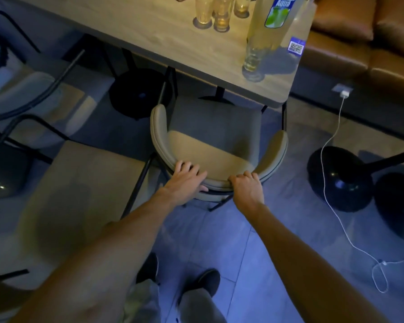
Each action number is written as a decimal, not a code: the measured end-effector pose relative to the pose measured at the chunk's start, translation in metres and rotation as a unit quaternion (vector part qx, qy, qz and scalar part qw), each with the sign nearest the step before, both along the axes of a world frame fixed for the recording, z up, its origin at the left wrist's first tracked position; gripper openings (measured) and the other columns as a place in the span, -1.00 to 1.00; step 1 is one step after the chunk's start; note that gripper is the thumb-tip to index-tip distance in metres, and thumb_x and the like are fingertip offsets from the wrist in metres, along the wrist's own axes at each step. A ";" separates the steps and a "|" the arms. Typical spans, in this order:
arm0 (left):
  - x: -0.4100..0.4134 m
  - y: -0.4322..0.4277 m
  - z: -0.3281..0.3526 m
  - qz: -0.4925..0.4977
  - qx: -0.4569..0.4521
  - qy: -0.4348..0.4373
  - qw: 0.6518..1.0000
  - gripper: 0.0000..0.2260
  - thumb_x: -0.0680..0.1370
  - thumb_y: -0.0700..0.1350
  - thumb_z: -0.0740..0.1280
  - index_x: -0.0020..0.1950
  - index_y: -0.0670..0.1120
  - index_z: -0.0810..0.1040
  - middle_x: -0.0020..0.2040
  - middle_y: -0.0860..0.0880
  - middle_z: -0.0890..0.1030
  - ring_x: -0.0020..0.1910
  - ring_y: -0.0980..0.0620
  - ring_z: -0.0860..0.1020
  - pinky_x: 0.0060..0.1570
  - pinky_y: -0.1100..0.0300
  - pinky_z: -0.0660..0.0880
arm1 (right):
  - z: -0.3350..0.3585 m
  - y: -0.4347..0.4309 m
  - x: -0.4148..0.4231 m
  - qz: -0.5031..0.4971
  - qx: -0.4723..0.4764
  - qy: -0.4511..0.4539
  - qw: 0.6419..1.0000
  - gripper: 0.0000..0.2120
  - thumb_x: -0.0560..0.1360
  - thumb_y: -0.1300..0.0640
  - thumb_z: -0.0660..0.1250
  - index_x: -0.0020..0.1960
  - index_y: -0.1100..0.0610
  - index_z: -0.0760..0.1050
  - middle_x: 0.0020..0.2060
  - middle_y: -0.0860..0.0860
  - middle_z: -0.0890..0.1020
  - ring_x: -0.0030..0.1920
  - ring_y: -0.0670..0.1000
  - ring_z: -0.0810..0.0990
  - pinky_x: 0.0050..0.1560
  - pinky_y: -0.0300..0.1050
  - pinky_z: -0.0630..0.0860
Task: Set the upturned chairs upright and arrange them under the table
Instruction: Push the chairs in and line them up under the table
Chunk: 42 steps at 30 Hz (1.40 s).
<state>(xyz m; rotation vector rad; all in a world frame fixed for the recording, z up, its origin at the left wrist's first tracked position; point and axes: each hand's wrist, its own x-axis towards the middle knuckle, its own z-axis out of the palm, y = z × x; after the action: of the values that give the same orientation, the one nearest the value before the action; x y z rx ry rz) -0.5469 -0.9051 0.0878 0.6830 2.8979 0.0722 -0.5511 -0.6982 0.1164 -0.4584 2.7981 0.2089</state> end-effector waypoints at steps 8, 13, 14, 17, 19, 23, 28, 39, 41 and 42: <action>0.029 0.056 -0.006 0.009 0.064 -0.001 0.998 -0.61 0.59 0.23 0.20 0.13 -0.06 0.52 0.06 -0.08 0.54 0.12 -0.14 0.44 0.25 -0.16 0.25 | 0.005 0.055 0.017 0.000 0.004 -0.011 1.000 -0.73 0.36 0.27 0.29 -0.03 0.01 0.60 -0.11 0.02 0.68 0.05 0.10 0.52 0.08 -0.07 0.33; 0.051 0.101 -0.009 0.017 0.100 -0.006 0.995 -0.64 0.57 0.19 0.26 0.10 -0.08 0.56 0.03 -0.10 0.55 0.09 -0.16 0.48 0.24 -0.20 0.30 | 0.011 0.092 0.034 -0.027 0.019 -0.016 0.999 -0.70 0.37 0.28 0.31 0.00 -0.02 0.61 -0.09 0.02 0.66 0.08 0.08 0.52 0.09 -0.10 0.34; 0.056 0.109 -0.009 0.018 0.096 -0.002 0.995 -0.64 0.56 0.20 0.24 0.07 -0.08 0.57 0.01 -0.09 0.56 0.06 -0.15 0.50 0.22 -0.19 0.33 | 0.013 0.097 0.038 -0.033 0.018 -0.017 0.999 -0.70 0.36 0.29 0.31 0.00 -0.02 0.61 -0.10 0.02 0.66 0.08 0.08 0.52 0.08 -0.11 0.34; 0.070 0.126 -0.011 0.021 0.106 0.000 0.994 -0.58 0.53 0.23 0.13 0.00 -0.06 0.59 -0.04 -0.06 0.57 0.00 -0.13 0.53 0.17 -0.14 0.36 | 0.013 0.111 0.052 -0.054 0.018 -0.023 0.998 -0.70 0.34 0.30 0.32 -0.03 -0.01 0.62 -0.12 0.02 0.65 0.06 0.08 0.52 0.07 -0.12 0.34; 0.079 0.134 -0.011 0.016 0.109 0.000 0.994 -0.57 0.53 0.24 0.10 -0.03 -0.06 0.58 -0.05 -0.05 0.56 0.00 -0.12 0.52 0.16 -0.12 0.29 | 0.013 0.119 0.062 -0.063 0.023 -0.027 0.997 -0.70 0.31 0.29 0.35 -0.05 -0.01 0.63 -0.15 0.01 0.65 0.05 0.08 0.52 0.05 -0.12 0.34; 0.092 0.146 -0.009 0.000 0.084 -0.032 0.996 -0.54 0.53 0.26 0.08 -0.04 -0.06 0.58 -0.06 -0.05 0.56 -0.02 -0.11 0.52 0.15 -0.08 0.22 | 0.014 0.130 0.078 -0.084 0.033 -0.024 0.996 -0.70 0.31 0.27 0.36 -0.04 -0.02 0.63 -0.15 -0.01 0.64 0.04 0.05 0.52 0.06 -0.13 0.34; 0.093 0.142 0.006 -0.037 0.076 -0.073 0.994 -0.60 0.60 0.18 0.19 0.19 -0.11 0.50 0.15 -0.11 0.51 0.17 -0.16 0.43 0.22 -0.07 0.24 | 0.021 0.124 0.092 -0.069 0.072 -0.049 0.994 -0.73 0.40 0.23 0.35 0.07 0.01 0.57 -0.04 0.01 0.65 0.10 0.06 0.53 0.16 -0.11 0.36; 0.124 0.008 0.055 0.001 0.065 -0.022 0.998 -0.65 0.63 0.10 0.17 0.34 -0.06 0.42 0.23 -0.11 0.51 0.22 -0.17 0.41 0.19 -0.08 0.27 | 0.054 -0.012 0.126 -0.075 0.004 -0.022 0.997 -0.72 0.46 0.20 0.26 0.17 0.13 0.45 0.09 0.10 0.61 0.15 0.16 0.54 0.15 0.01 0.48; 0.147 -0.037 0.054 0.034 0.032 -0.038 0.998 -0.64 0.64 0.10 0.15 0.34 -0.06 0.41 0.23 -0.12 0.52 0.23 -0.17 0.42 0.23 -0.10 0.24 | 0.062 -0.052 0.135 -0.068 -0.018 -0.009 0.997 -0.72 0.48 0.21 0.24 0.19 0.14 0.45 0.10 0.11 0.61 0.15 0.17 0.55 0.12 0.01 0.49; 0.160 -0.059 0.053 0.049 0.023 -0.045 0.998 -0.64 0.63 0.10 0.14 0.35 -0.05 0.40 0.24 -0.11 0.51 0.24 -0.17 0.41 0.25 -0.11 0.24 | 0.066 -0.073 0.139 -0.062 -0.032 -0.013 0.997 -0.70 0.48 0.22 0.23 0.21 0.14 0.45 0.12 0.11 0.61 0.16 0.18 0.55 0.10 0.01 0.49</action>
<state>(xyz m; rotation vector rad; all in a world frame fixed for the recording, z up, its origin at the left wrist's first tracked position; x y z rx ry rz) -0.3870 -0.9645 0.1406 0.5296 2.8502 0.1788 -0.4125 -0.7711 0.1824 -0.2992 2.8030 0.0854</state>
